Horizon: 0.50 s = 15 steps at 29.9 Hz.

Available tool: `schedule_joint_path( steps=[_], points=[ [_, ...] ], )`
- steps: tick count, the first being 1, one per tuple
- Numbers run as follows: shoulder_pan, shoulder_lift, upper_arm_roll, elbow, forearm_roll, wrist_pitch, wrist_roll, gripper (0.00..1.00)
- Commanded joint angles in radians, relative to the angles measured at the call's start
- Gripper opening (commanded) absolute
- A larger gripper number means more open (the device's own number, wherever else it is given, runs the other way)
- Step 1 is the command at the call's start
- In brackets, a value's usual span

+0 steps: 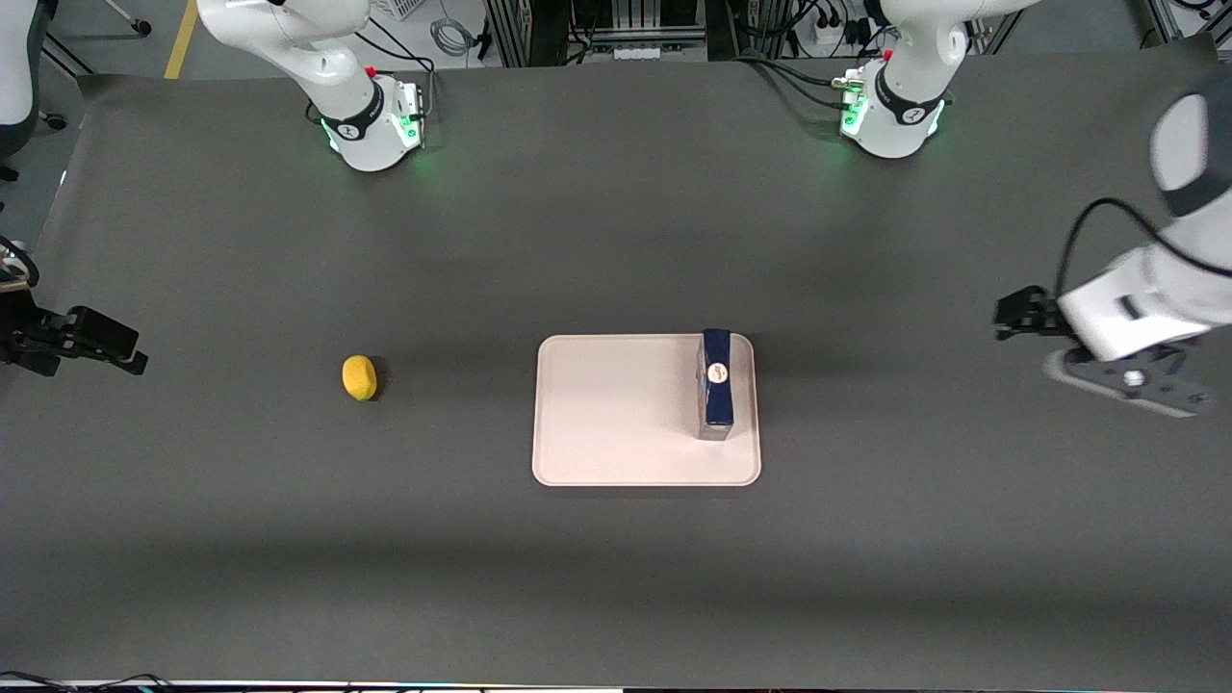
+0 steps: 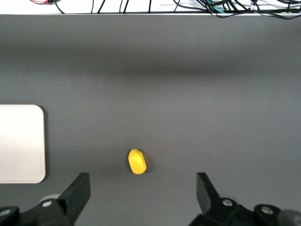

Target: Place cookie box on tray

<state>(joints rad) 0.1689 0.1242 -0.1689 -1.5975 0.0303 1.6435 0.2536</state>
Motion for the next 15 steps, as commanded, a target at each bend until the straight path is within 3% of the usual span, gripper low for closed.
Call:
schedule_joint_path(
  steps=[1,5,15],
  points=[
    [-0.017,-0.129,0.032,-0.180,-0.032,0.076,-0.037,1.00],
    [-0.028,-0.152,0.022,-0.217,-0.029,0.084,-0.132,1.00],
    [-0.031,-0.164,0.006,-0.229,-0.035,0.070,-0.148,1.00]
  ],
)
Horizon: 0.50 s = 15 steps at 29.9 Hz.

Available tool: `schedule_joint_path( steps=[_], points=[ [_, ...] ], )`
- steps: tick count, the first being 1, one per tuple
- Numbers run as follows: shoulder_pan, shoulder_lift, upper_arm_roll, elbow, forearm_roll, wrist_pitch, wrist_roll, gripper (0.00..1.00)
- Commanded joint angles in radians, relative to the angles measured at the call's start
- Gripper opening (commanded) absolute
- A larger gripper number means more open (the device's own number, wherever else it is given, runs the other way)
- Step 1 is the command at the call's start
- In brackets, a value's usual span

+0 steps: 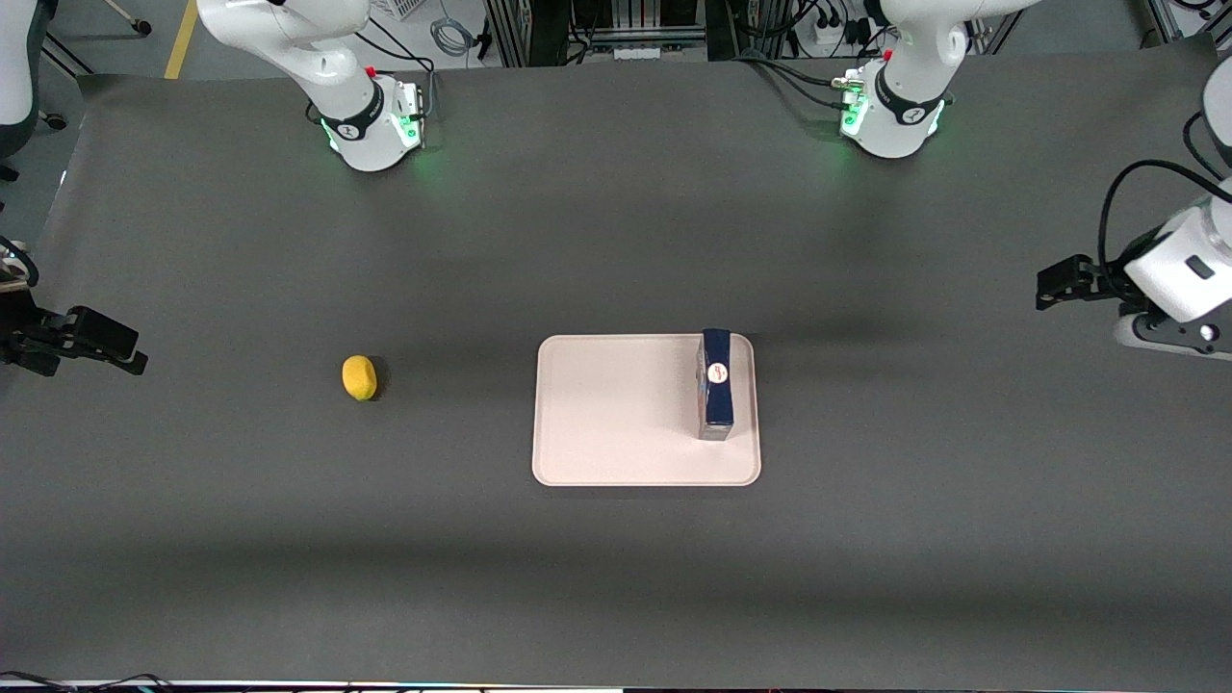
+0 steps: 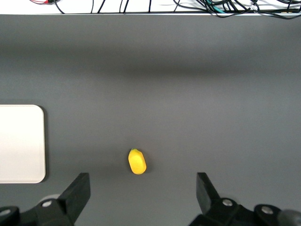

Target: Place cookie box on tray

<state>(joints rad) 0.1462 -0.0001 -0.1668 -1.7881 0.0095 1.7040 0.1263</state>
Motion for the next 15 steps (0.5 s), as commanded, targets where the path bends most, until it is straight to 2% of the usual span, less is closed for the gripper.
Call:
schedule_joint_path(
  steps=[1,15],
  points=[
    [-0.008,-0.041,0.004,-0.042,-0.014,0.011,-0.020,1.00],
    [-0.008,-0.040,-0.022,-0.033,-0.034,0.025,-0.043,1.00]
  ],
)
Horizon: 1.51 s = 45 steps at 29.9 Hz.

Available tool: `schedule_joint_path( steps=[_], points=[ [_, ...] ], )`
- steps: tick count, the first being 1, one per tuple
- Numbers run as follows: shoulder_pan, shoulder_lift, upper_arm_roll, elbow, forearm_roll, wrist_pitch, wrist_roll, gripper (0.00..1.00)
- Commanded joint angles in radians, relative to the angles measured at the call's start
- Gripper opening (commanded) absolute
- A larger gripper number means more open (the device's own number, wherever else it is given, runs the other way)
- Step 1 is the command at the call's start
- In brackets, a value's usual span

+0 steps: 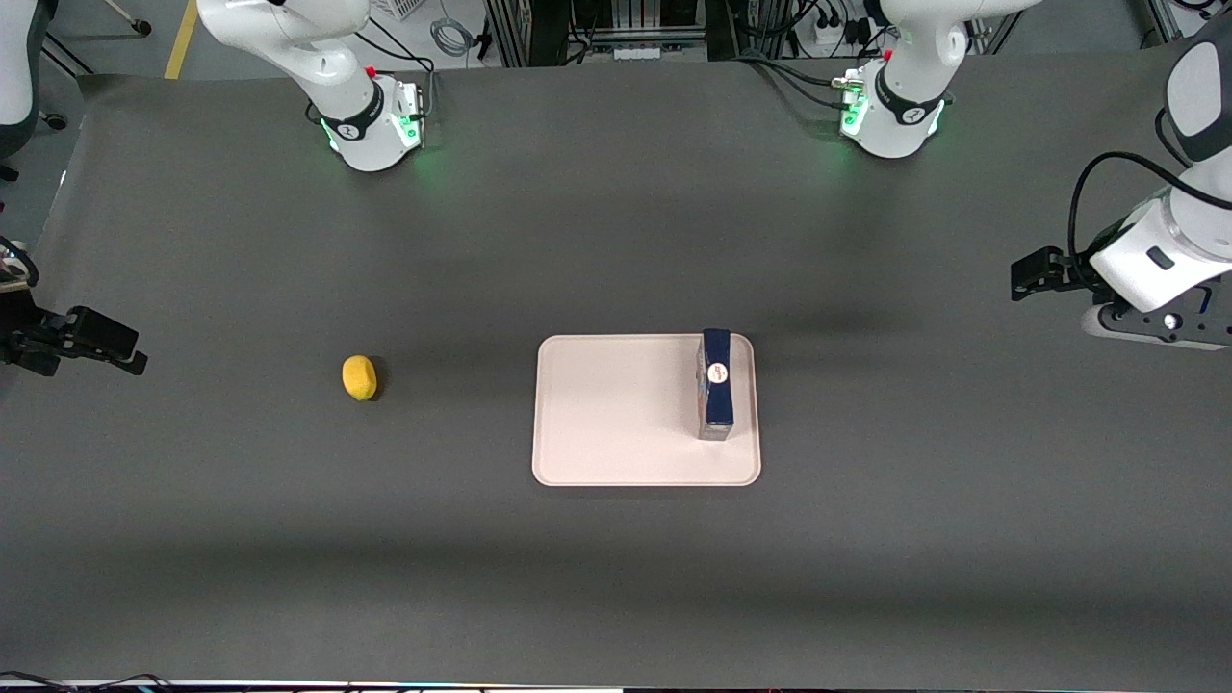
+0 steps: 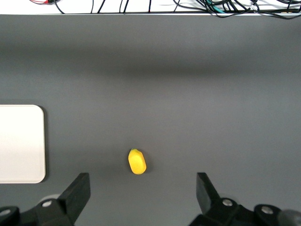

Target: Place cookie box on tray

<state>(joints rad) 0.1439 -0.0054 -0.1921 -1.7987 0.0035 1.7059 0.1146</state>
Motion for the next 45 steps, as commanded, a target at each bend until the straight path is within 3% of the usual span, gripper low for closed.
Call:
schedule_joint_path(
  steps=[1,45],
  points=[
    [-0.006,-0.035,0.003,-0.021,-0.031,0.023,-0.048,1.00],
    [-0.017,0.004,0.003,-0.001,-0.016,0.032,-0.076,1.00]
  ],
)
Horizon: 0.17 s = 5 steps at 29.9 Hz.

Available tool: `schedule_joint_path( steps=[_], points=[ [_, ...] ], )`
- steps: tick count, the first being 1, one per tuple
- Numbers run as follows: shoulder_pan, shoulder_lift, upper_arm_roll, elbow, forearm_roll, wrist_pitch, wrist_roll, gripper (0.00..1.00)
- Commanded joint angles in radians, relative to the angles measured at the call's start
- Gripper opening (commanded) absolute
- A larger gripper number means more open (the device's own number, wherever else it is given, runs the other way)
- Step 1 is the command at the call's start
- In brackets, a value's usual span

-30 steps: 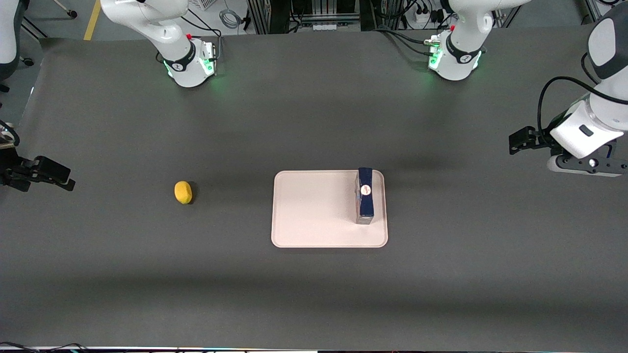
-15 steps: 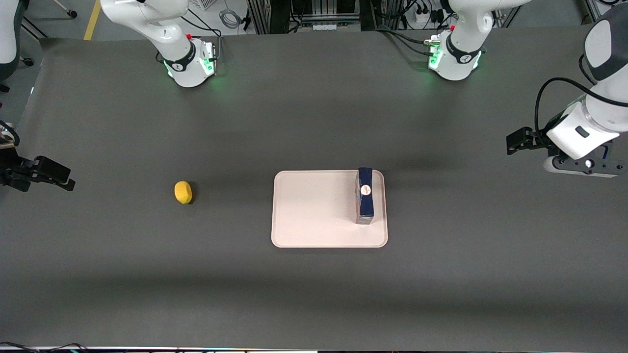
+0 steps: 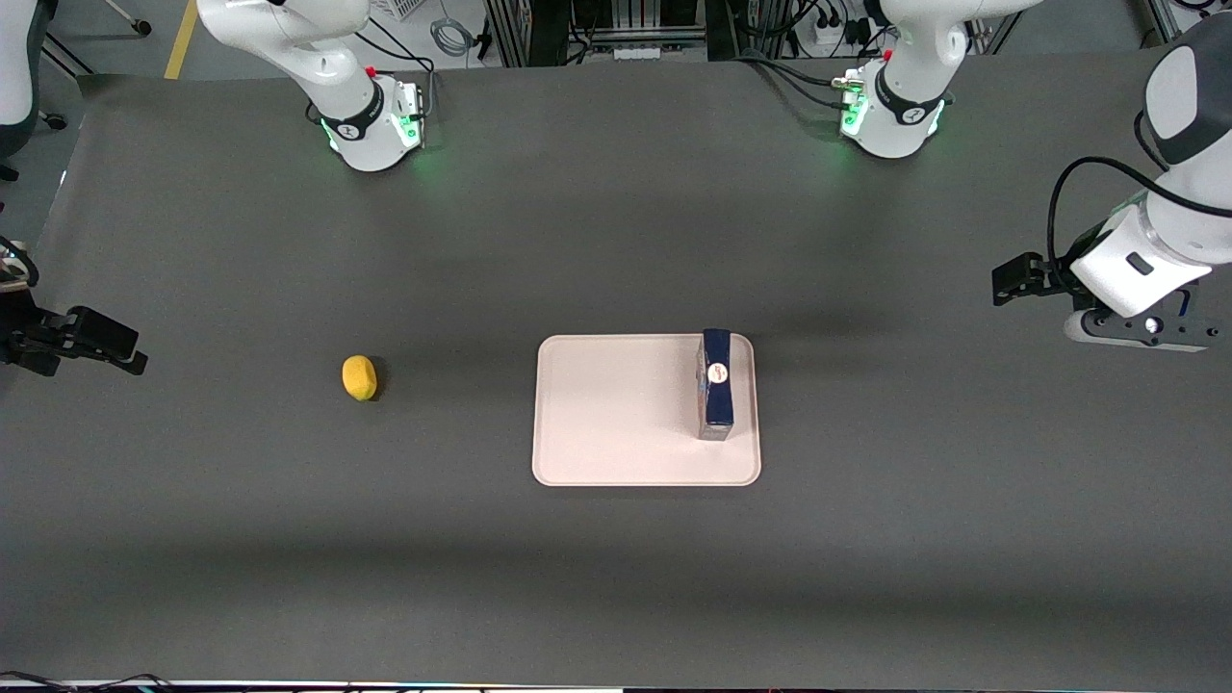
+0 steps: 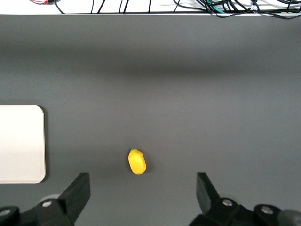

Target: Place cookie box on tray

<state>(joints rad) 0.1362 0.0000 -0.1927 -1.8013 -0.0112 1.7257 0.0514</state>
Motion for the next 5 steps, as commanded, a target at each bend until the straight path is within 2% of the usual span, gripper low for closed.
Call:
schedule_joint_path(
  steps=[1,5],
  points=[
    [-0.009,0.001,0.004,0.003,-0.001,0.012,-0.013,1.00],
    [-0.012,0.001,0.004,0.003,-0.001,0.012,-0.015,1.00]
  ],
)
